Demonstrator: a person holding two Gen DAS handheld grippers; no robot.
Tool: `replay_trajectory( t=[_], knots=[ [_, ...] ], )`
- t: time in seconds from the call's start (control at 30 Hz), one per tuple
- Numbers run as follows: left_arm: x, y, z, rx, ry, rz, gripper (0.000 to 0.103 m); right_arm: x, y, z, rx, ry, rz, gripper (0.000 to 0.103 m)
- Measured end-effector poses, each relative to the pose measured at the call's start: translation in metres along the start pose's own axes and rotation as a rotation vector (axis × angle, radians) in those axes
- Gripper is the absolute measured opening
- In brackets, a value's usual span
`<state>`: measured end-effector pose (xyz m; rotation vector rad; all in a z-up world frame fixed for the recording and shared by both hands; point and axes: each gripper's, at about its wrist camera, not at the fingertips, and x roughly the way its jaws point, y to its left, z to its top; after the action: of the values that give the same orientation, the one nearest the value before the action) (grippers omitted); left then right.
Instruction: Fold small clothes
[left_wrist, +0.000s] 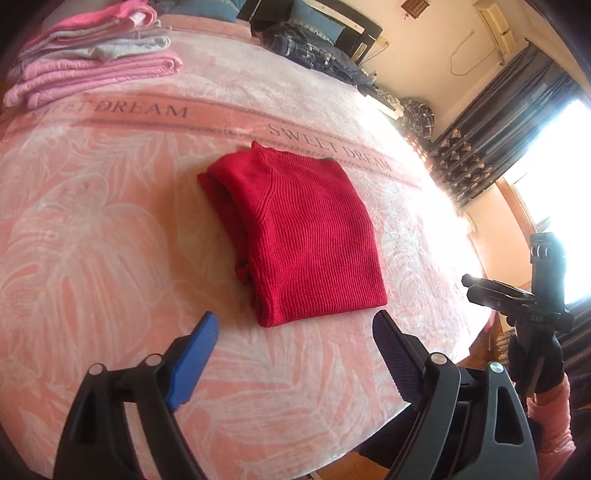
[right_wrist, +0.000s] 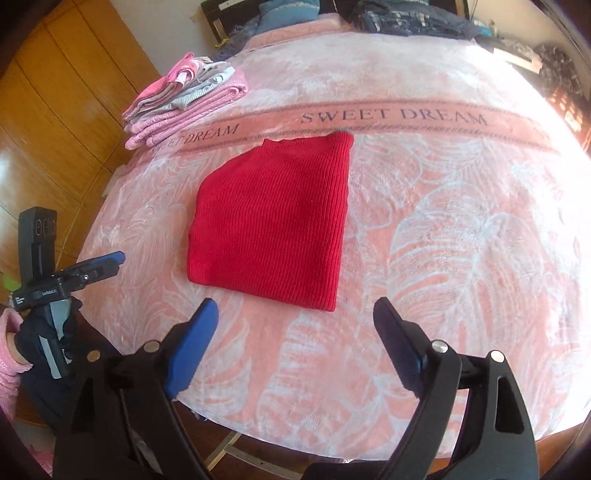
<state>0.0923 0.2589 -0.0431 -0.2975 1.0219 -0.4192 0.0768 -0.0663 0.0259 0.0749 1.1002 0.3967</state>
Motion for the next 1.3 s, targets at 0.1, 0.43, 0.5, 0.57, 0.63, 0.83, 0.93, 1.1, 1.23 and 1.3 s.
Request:
replay_trajectory(
  t=[0.1, 0.43, 0.5, 0.57, 0.63, 0.83, 0.93, 1.1, 1.23, 1.3],
  knots=[
    [-0.033, -0.011, -0.011, 0.006, -0.052, 0.044, 0.093, -0.025, 0.016, -0.007, -0.005, -0.041, -0.048, 0.091],
    [-0.064, -0.045, -0.058, 0.015, -0.113, 0.204, 0.095, -0.064, 0.056, -0.047, 0.061, -0.146, -0.108, 0.095],
    [-0.062, -0.044, -0.067, 0.009, -0.107, 0.239, 0.095, -0.065, 0.063, -0.058, 0.06, -0.151, -0.081, 0.095],
    [-0.063, -0.044, -0.074, -0.007, -0.108, 0.294, 0.095, -0.063, 0.069, -0.064, 0.055, -0.147, -0.095, 0.095],
    [-0.063, -0.044, -0.079, -0.014, -0.103, 0.358, 0.095, -0.06, 0.073, -0.069, 0.05, -0.142, -0.089, 0.095],
    [-0.07, -0.045, -0.089, -0.015, -0.145, 0.431, 0.095, -0.053, 0.077, -0.074, 0.056, -0.121, -0.123, 0.095],
    [-0.071, -0.049, -0.089, 0.004, -0.157, 0.505, 0.095, -0.049, 0.077, -0.075, 0.046, -0.113, -0.162, 0.095],
    [-0.071, -0.052, -0.09, 0.013, -0.169, 0.521, 0.095, -0.042, 0.08, -0.079, 0.018, -0.098, -0.18, 0.095],
    [-0.069, -0.056, -0.091, 0.022, -0.179, 0.543, 0.095, -0.039, 0.084, -0.08, 0.001, -0.092, -0.178, 0.095],
    [-0.069, -0.058, -0.092, 0.024, -0.184, 0.564, 0.098, -0.037, 0.085, -0.08, -0.007, -0.089, -0.18, 0.095]
  ],
)
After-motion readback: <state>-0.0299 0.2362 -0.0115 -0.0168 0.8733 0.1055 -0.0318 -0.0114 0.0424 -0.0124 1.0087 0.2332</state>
